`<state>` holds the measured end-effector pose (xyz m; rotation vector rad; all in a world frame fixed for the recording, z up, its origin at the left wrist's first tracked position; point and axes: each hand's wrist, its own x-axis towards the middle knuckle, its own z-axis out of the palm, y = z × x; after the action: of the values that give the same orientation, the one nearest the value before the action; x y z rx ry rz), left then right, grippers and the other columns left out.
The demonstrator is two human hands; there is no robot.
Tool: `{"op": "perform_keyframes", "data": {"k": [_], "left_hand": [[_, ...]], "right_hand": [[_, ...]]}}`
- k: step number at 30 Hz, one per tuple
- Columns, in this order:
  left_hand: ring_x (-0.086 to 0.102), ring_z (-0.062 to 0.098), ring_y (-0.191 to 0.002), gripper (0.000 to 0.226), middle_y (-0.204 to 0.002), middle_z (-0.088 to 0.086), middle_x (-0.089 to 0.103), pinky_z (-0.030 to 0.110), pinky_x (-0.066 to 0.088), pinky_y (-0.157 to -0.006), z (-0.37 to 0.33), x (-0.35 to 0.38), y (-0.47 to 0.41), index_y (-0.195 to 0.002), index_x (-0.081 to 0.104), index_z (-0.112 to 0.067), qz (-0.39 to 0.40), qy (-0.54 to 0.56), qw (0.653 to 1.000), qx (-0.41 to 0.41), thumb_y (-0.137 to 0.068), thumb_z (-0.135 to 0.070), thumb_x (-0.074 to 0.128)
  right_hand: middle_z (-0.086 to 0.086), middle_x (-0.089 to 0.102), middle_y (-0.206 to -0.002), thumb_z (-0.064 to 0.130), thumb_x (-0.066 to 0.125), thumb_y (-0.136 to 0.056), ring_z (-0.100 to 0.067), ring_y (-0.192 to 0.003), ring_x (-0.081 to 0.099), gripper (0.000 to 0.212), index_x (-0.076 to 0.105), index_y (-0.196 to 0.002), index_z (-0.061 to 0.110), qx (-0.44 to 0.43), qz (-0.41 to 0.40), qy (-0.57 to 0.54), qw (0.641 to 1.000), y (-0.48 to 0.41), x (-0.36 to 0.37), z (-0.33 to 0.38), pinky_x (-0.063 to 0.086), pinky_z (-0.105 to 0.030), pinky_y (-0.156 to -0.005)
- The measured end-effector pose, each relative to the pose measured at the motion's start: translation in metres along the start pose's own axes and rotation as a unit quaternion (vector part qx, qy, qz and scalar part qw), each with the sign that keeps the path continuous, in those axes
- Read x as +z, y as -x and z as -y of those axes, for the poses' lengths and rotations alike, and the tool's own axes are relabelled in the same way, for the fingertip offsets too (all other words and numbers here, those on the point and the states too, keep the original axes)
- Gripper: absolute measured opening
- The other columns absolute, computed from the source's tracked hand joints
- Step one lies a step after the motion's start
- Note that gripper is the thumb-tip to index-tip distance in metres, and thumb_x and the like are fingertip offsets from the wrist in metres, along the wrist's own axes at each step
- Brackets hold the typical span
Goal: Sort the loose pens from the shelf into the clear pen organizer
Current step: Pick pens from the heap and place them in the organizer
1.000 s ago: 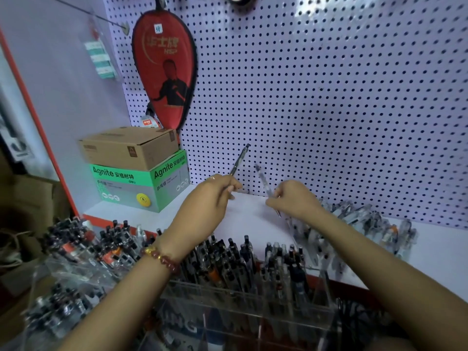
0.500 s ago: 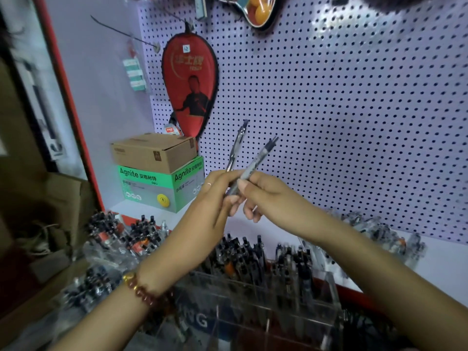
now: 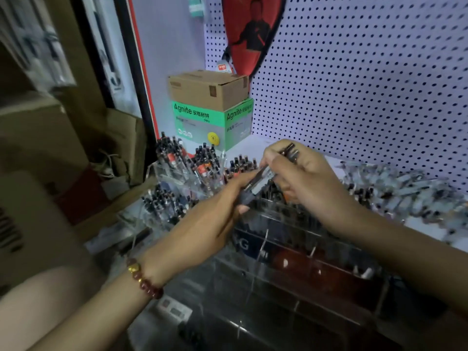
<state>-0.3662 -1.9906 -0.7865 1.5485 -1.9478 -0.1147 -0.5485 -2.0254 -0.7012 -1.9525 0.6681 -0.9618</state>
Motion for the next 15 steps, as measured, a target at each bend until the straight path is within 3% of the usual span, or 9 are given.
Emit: {"op": "perform_keyframes", "data": {"k": [1,3,5,7,11,15], "left_hand": [[0.058,0.014,-0.075,0.056,-0.084,0.003,0.060,0.031,0.050,-0.077,-0.004,-0.005,0.009,-0.133,0.039,-0.033,0.028,-0.015,0.999,0.010,-0.085,-0.052,0.061],[0.060,0.007,-0.085,0.041,-0.099,-0.008,0.064,0.023,0.047,-0.073,-0.011,-0.016,0.028,-0.131,0.041,-0.029,0.009,-0.029,0.999,0.029,-0.093,-0.039,0.053],[0.061,0.009,-0.096,0.024,-0.107,-0.011,0.062,0.031,0.051,-0.079,-0.006,-0.031,0.044,-0.115,0.057,-0.025,-0.026,-0.040,0.999,0.015,-0.091,-0.029,0.059],[0.062,0.011,-0.090,0.017,-0.100,-0.011,0.063,0.032,0.051,-0.073,0.008,-0.030,0.042,-0.104,0.062,-0.025,-0.023,-0.044,0.998,-0.049,-0.088,-0.022,0.065],[0.061,0.014,-0.084,0.021,-0.093,-0.008,0.064,0.034,0.050,-0.068,0.017,-0.023,0.043,-0.104,0.060,-0.027,0.009,-0.065,0.994,-0.087,-0.086,-0.021,0.068],[0.063,0.014,-0.084,0.026,-0.093,-0.009,0.066,0.036,0.053,-0.068,0.013,-0.015,0.044,-0.105,0.059,-0.028,0.001,-0.075,0.992,-0.102,-0.084,-0.019,0.069]], "right_hand": [[0.013,0.038,-0.044,0.022,0.048,-0.098,-0.003,-0.040,0.034,0.019,0.058,-0.084,0.015,-0.013,-0.003,0.038,0.999,0.001,0.004,-0.003,0.027,-0.016,-0.049],[0.014,0.044,-0.048,0.027,0.044,-0.098,-0.004,-0.044,0.041,0.022,0.057,-0.086,0.014,-0.035,0.003,0.132,0.991,0.004,0.011,-0.009,0.026,-0.021,-0.049],[0.008,0.044,-0.053,0.032,0.041,-0.099,-0.009,-0.046,0.040,0.024,0.053,-0.084,0.017,-0.040,0.031,0.215,0.975,0.008,0.017,-0.013,0.030,-0.033,-0.051],[0.002,0.045,-0.056,0.035,0.038,-0.101,-0.017,-0.047,0.042,0.023,0.047,-0.083,0.022,-0.035,0.072,0.277,0.958,0.010,0.024,-0.018,0.035,-0.037,-0.052],[0.005,0.045,-0.053,0.038,0.035,-0.102,-0.008,-0.040,0.040,0.023,0.044,-0.094,0.020,-0.016,0.120,0.368,0.922,0.005,0.039,-0.037,0.032,-0.028,-0.043],[0.000,0.048,-0.060,0.038,0.035,-0.102,-0.014,-0.048,0.043,0.030,0.048,-0.110,0.011,0.012,0.160,0.416,0.895,0.003,0.052,-0.050,0.032,-0.027,-0.043]]}}
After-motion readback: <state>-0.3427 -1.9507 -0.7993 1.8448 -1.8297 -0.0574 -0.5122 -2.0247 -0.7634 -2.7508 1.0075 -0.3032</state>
